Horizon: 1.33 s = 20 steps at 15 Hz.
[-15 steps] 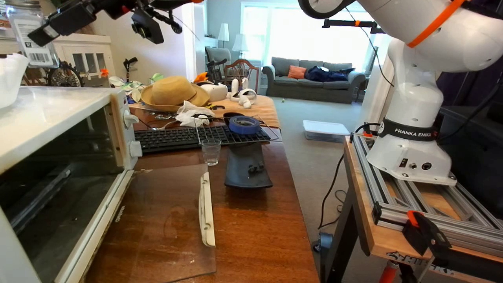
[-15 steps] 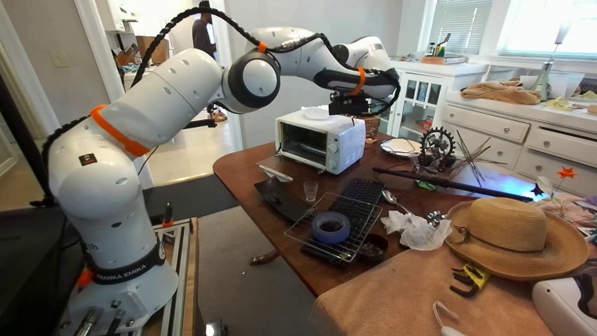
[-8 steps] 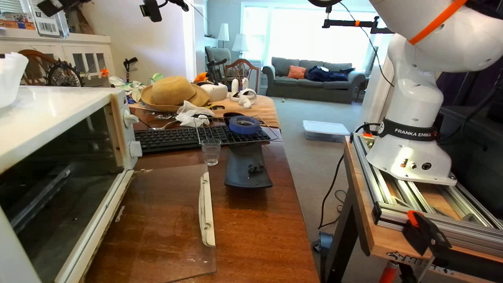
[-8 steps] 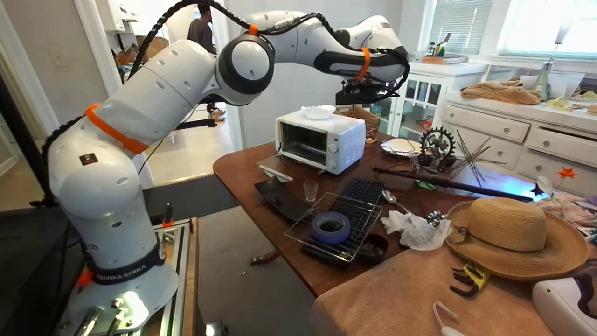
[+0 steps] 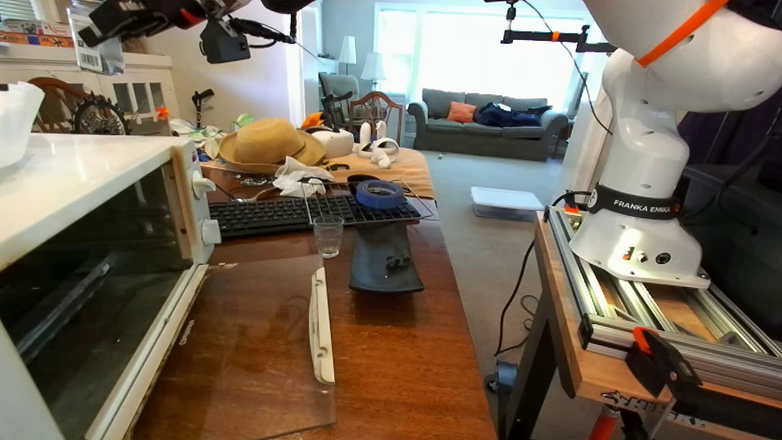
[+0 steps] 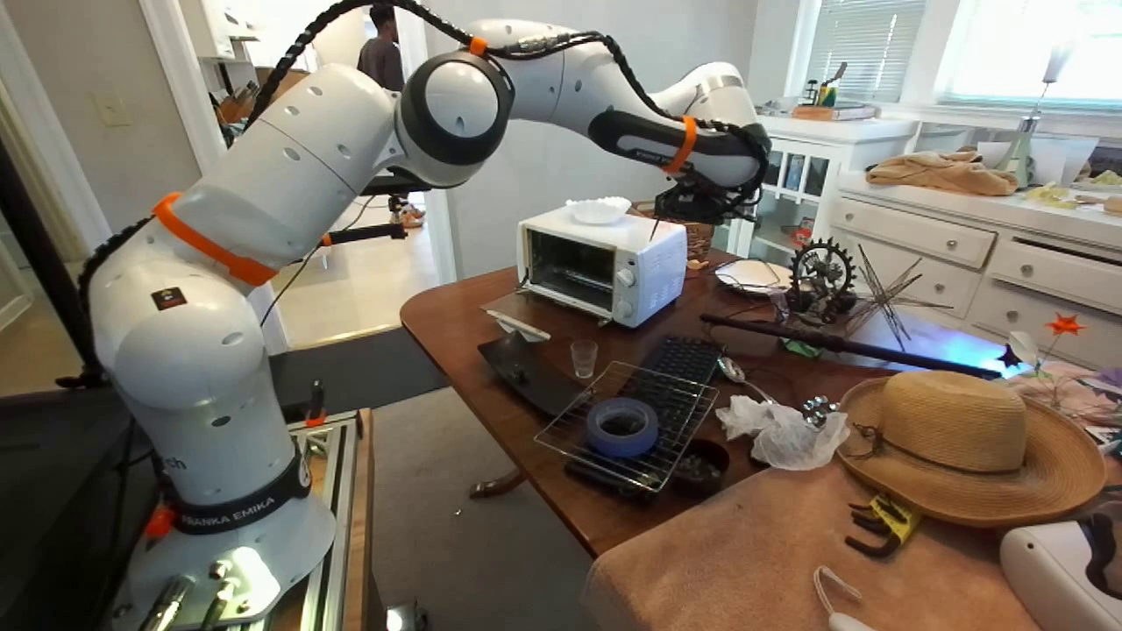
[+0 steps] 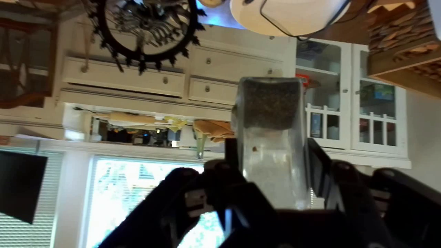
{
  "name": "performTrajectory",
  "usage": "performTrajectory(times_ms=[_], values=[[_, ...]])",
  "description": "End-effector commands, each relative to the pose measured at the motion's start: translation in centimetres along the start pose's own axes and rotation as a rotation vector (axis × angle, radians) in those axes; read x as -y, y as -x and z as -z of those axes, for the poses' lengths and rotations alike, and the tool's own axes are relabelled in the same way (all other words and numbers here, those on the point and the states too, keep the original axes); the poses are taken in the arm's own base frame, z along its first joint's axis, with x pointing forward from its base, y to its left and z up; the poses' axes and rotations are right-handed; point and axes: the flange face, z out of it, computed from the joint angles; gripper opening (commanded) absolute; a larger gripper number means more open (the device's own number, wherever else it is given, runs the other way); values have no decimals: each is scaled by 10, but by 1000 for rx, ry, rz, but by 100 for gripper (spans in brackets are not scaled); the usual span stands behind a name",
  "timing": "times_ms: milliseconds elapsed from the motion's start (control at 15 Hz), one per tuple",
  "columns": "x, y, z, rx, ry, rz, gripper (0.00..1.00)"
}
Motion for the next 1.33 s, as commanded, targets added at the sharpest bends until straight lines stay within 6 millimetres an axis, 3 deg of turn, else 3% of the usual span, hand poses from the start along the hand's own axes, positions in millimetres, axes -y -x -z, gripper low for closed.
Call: performTrajectory(times_ms=[0,67,133,333,400,600,867,1267], values=[[-11,19,9,8,141,-125,24],[0,17,10,-5,135,-115,24],[-11,18,-5,-2,106,-79,49],[-2,18,0,-7,120,-102,49],[-1,17,2,-6,119,-104,24],[-31,35,4,5,216,-201,24],[-82,75,9,25,365,-346,24],[-117,141,11,99,479,-563,24]])
